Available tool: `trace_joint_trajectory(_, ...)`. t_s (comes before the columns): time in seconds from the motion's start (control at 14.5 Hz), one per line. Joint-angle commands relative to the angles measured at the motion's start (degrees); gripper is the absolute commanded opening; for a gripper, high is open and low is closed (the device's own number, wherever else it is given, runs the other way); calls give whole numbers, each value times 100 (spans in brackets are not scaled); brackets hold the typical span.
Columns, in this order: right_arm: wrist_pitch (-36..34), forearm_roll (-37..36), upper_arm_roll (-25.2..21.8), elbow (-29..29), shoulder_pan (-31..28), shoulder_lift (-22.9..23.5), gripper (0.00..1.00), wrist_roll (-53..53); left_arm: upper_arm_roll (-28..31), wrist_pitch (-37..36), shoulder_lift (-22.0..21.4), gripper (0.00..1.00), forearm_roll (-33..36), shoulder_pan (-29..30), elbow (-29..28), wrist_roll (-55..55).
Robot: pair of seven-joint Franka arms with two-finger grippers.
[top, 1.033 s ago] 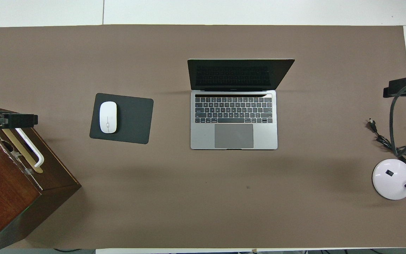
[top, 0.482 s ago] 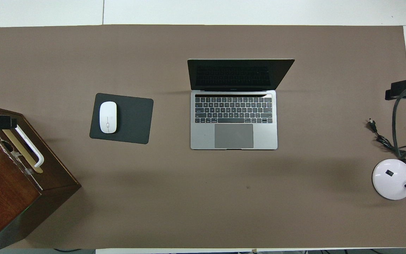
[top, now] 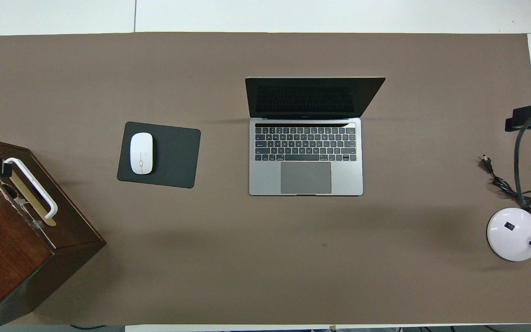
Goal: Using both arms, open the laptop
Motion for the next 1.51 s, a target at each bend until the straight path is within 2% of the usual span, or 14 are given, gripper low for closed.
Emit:
trace_joint_trajectory(0.0, -6, -72, 2, -65, -38, -16, 100, -100, -30, -298, 272, 100, -81, 93, 274, -28)
trace_joint_trajectory(0.21, 3, -72, 2, -109, -38, -33, 100, -82, -30, -202, 378, 100, -55, 102, 265, -28)
trace_joint_trajectory(0.62, 90, -72, 11, -267, -29, -113, 100, -65, -38, -219, 308, 100, -11, -13, 71, -327)
trace_joint_trajectory(0.83, 126, -72, 11, -285, -38, -121, 100, -73, -47, -245, 386, 100, -2, -4, 317, -327)
trace_joint_trajectory(1.45, 117, -72, 11, -293, -2, -130, 100, -73, -56, -210, 387, 100, -2, -4, 309, -318)
